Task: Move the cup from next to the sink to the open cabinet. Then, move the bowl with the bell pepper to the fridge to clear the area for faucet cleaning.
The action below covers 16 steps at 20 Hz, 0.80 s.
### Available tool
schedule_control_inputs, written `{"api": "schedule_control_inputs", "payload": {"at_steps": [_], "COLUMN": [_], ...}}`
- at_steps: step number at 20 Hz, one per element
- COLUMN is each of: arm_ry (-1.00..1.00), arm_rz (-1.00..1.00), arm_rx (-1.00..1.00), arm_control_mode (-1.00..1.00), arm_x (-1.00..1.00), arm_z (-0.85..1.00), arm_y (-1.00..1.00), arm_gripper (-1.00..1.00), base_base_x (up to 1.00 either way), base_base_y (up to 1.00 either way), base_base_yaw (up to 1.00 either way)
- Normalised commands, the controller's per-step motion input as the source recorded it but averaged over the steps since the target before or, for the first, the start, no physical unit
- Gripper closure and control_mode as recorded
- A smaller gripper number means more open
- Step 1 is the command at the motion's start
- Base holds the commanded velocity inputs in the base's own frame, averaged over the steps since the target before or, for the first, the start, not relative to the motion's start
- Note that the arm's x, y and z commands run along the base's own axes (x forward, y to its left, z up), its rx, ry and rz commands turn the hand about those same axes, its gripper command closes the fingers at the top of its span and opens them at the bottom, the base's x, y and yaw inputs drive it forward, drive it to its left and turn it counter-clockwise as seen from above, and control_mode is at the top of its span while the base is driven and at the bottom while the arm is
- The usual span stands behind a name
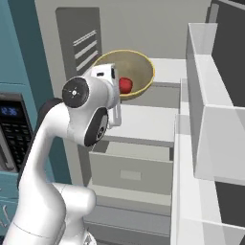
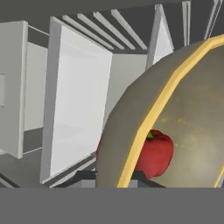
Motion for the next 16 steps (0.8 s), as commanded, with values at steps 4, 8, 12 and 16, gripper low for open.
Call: {"api": "schedule_control_inputs", "payload": {"at_steps": [4,8,12,16], "arm_ry": [0.01,0.0,0.05,0.08], "arm_rz": [-0.06,0.0,0.0,0.01], "arm_rx": [0.01,0.03,0.01,0.0], "arm_control_mode": [-1.0,-1.0,-1.0,-1.0], "arm_x": [0.37,0.77,0.98,0.62], "arm_z": [0.42,0.33,0.12,-0.01], "arm_y": [-0.06,-0.17,-0.19,-0.11], "arm_gripper": [1.0,1.0,1.0,1.0], "base_base_x": [0.0,0.0,0.0,0.0], "base_base_y": [0.0,0.0,0.0,0.0], "base_base_yaw": [0.0,0.0,0.0,0.0]}}
